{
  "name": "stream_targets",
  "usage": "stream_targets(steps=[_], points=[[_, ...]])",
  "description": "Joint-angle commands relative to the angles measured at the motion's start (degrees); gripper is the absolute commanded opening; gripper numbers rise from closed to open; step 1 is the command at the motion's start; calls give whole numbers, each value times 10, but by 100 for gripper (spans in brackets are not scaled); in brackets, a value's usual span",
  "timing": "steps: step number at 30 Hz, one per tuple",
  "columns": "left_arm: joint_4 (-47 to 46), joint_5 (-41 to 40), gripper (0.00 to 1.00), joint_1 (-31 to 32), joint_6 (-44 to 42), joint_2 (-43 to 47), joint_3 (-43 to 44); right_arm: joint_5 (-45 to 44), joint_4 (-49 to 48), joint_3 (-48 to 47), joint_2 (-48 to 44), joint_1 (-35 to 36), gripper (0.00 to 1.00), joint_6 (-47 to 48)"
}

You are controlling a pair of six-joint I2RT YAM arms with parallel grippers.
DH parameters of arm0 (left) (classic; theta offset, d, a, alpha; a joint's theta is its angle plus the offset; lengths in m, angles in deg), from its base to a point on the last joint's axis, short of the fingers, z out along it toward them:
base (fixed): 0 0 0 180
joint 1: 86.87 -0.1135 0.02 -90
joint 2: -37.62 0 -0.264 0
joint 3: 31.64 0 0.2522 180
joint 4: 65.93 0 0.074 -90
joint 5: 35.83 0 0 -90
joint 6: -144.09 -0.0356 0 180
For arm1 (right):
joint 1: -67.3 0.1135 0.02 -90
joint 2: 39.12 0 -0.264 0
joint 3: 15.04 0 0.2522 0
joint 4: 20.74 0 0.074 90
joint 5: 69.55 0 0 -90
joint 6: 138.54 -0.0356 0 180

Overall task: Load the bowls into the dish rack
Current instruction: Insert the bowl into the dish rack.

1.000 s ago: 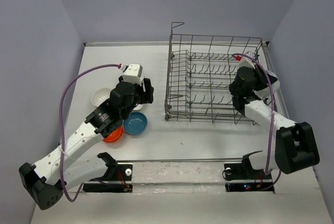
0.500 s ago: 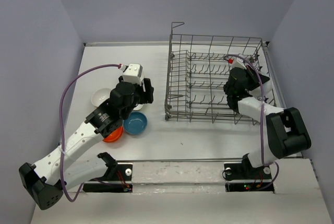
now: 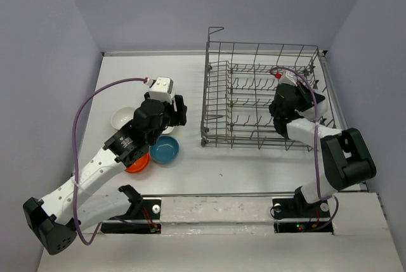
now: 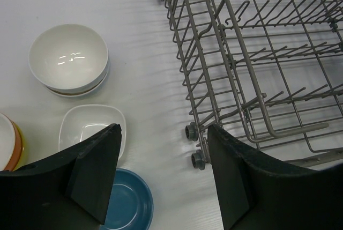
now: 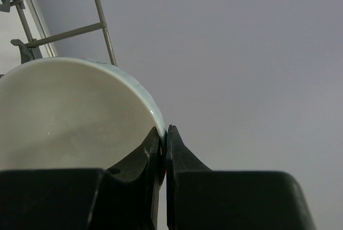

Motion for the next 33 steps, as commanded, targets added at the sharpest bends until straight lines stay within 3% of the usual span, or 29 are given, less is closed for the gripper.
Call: stream_targets(steps=[1, 21, 30, 33], points=[[-26, -6, 75, 4, -6, 1, -8, -8, -38, 8, 12, 4, 1, -32], [-25, -8, 75, 7, -7, 0, -9, -23, -35, 10, 60, 4, 1, -67], [-25, -7, 75, 8, -7, -2, -9, -29, -35, 16, 73, 4, 14, -96], [-25, -7, 75, 7, -7, -3, -9, -29, -35, 17, 75, 4, 23, -101]])
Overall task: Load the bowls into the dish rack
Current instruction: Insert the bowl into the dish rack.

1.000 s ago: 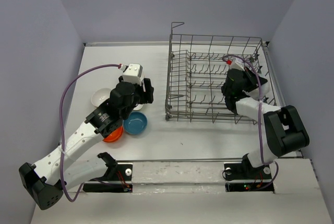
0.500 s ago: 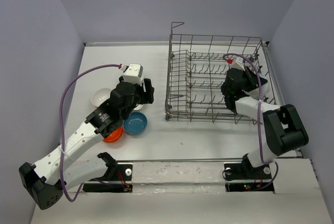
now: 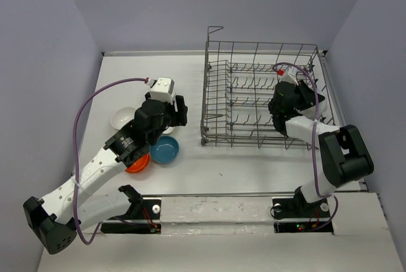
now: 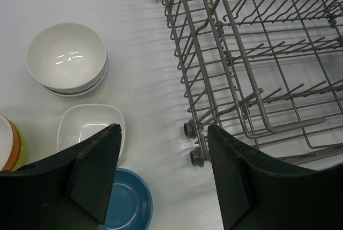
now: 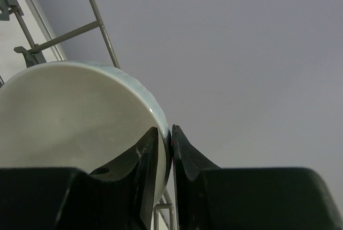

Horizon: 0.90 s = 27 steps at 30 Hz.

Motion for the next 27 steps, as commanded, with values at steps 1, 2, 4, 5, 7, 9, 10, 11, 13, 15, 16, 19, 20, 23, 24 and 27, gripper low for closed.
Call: stream_targets(steps=[1, 2, 4, 5, 7, 9, 10, 11, 13, 15, 16, 19, 20, 23, 24, 27], points=[[-25, -7, 75, 3, -6, -2, -8, -5, -32, 33, 51, 4, 28, -40], [-25, -8, 75, 3, -6, -2, -9, -6, -32, 33, 52, 4, 31, -40], [-25, -7, 75, 3, -6, -2, -9, -7, -32, 31, 51, 4, 34, -41], [-25, -7, 75, 3, -6, -2, -8, -7, -32, 30, 52, 4, 36, -42], [-25, -8, 75, 3, -6, -2, -9, -8, -32, 28, 52, 4, 39, -42], [-25, -8, 75, 3, -6, -2, -9, -8, -32, 26, 51, 4, 39, -42], [-25, -8, 75, 3, -6, -2, -8, -8, -32, 26, 51, 4, 40, -44], [-25, -9, 75, 3, -6, -2, -9, -9, -32, 25, 50, 4, 40, -45], [-25, -8, 75, 3, -6, -2, -9, -9, -31, 25, 49, 4, 40, -50], [-25, -9, 75, 3, -6, -2, -9, -8, -16, 22, 48, 4, 40, -61], [-25, -8, 75, 3, -7, -2, -9, -8, 5, 19, 48, 4, 40, -76], [-25, -9, 75, 3, -7, -2, -8, -7, 40, 14, 49, 9, 43, -103], [-25, -8, 75, 3, -6, -2, -9, -7, 47, 12, 50, 9, 43, -108], [-25, -8, 75, 3, -7, -2, -8, -6, 88, 4, 54, 9, 44, -142], [-25, -8, 75, 4, -6, -2, -9, -6, 102, 1, 54, 9, 45, -153], [-25, -7, 75, 3, -7, -2, -9, 1, 173, -15, 51, 9, 46, -217]])
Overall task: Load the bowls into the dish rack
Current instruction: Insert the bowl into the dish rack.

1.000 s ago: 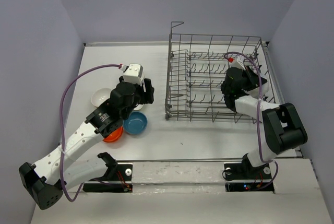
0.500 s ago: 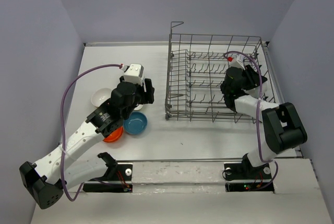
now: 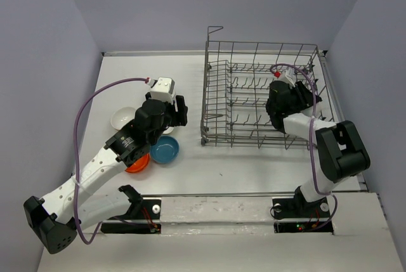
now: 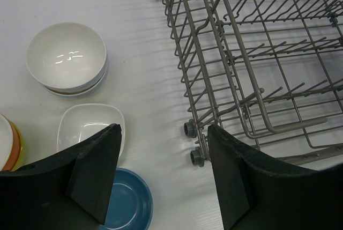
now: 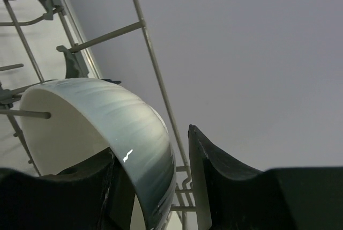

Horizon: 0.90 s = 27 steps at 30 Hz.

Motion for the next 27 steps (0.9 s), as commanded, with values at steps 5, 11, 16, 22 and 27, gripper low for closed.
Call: stream_targets(steps=[5, 11, 16, 22, 27], points=[[-25, -8, 75, 3, -7, 1, -9, 12, 171, -17, 31, 6, 46, -181], [-25, -7, 75, 3, -6, 0, -8, 29, 252, -34, 42, 6, 46, -255], [-25, -8, 75, 3, -6, 0, -9, 44, 296, -50, 45, 6, 46, -297], [-25, -8, 75, 3, -6, -1, -8, 80, 404, -94, 39, 6, 50, -381], [-25, -8, 75, 3, -7, -1, -8, 108, 449, -125, 28, 6, 54, -408]])
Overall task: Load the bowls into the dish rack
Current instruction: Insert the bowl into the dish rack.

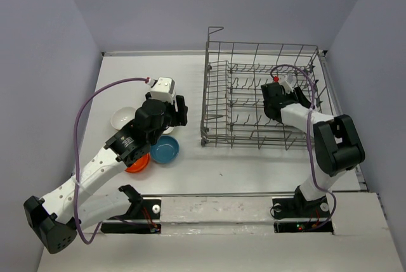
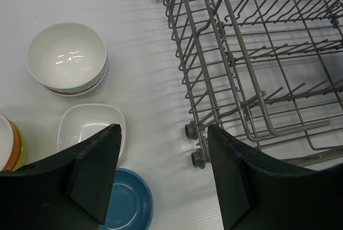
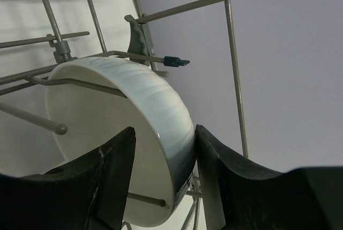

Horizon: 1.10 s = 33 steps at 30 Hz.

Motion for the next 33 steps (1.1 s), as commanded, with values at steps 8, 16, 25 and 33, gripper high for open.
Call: stream_targets(steps=[8, 16, 25, 33], points=[[-25, -6, 75, 3, -7, 0, -9, 56, 106, -65, -29, 6, 59, -97], [-25, -10, 75, 3, -7, 2, -9, 88, 147, -93, -41, 6, 61, -128], [-25, -14, 75, 3, -8, 4, -10, 137, 204, -139, -70, 6, 62, -176], [-24, -22, 75, 3, -10, 5, -12, 191, 239, -168, -103, 6, 63, -211]])
